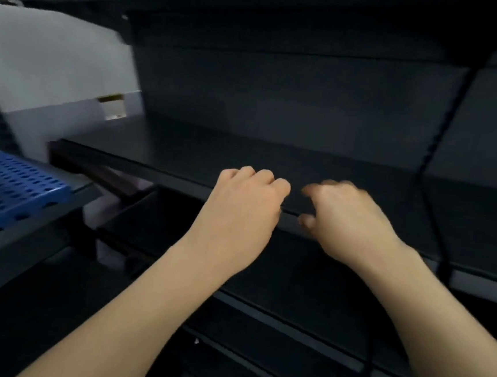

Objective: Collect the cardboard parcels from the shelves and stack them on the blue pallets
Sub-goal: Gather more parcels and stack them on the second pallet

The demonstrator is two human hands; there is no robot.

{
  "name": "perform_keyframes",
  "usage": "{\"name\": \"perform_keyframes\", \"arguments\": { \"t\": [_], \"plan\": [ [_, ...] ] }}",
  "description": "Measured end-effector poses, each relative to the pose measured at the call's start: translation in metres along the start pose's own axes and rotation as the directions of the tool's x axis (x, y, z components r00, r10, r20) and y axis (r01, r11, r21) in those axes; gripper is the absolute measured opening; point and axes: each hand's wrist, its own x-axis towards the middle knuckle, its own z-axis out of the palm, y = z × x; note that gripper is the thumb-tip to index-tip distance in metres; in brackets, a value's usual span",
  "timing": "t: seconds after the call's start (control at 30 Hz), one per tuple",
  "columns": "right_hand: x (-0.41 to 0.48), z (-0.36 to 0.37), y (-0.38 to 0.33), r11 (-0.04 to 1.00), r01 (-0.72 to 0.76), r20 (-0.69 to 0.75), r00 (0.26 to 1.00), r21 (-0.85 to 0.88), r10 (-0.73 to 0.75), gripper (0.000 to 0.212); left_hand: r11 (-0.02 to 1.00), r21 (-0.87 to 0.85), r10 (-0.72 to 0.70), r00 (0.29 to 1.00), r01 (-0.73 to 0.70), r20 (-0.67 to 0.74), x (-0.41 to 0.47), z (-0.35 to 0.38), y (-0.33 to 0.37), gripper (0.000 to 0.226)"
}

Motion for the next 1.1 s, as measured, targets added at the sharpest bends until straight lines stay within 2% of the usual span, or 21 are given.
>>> {"name": "perform_keyframes", "arguments": {
  "t": [0.1,0.2,0.33,0.53,0.67,0.87,0.97,1.1],
  "plan": [
    [-0.034,-0.013,0.050,0.979,-0.199,0.002,0.980,-0.052,0.199,0.036,0.984,-0.104,0.145,0.989,-0.146,-0.018,0.028,0.009,0.046,0.018],
    [-0.071,-0.027,0.082,0.920,-0.381,-0.009,0.924,-0.092,0.382,0.035,0.936,-0.193,0.291,0.956,-0.294,-0.041,0.047,0.014,0.087,0.019],
    [-0.119,-0.040,0.104,0.802,-0.574,-0.023,0.815,-0.165,0.578,0.031,0.840,-0.311,0.441,0.894,-0.444,-0.086,0.059,0.017,0.131,0.018],
    [-0.186,-0.054,0.118,0.588,-0.787,-0.040,0.604,-0.186,0.796,0.032,0.673,-0.458,0.610,0.786,-0.580,-0.099,0.054,0.023,0.194,0.020],
    [-0.232,-0.064,0.129,0.456,-0.867,-0.044,0.473,-0.200,0.880,0.037,0.567,-0.516,0.687,0.714,-0.642,-0.134,0.048,0.024,0.241,0.022],
    [-0.301,-0.082,0.166,0.327,-0.924,-0.114,0.353,-0.198,0.928,0.037,0.461,-0.532,0.755,0.629,-0.710,-0.185,0.041,0.019,0.320,0.024],
    [-0.328,-0.089,0.199,0.318,-0.934,-0.127,0.339,-0.164,0.932,0.035,0.467,-0.517,0.760,0.624,-0.718,-0.180,0.040,0.021,0.363,0.024],
    [-0.358,-0.098,0.252,0.357,-0.922,-0.106,0.374,-0.152,0.921,0.039,0.511,-0.482,0.759,0.637,-0.712,-0.136,0.045,0.023,0.425,0.030]
  ]
}}
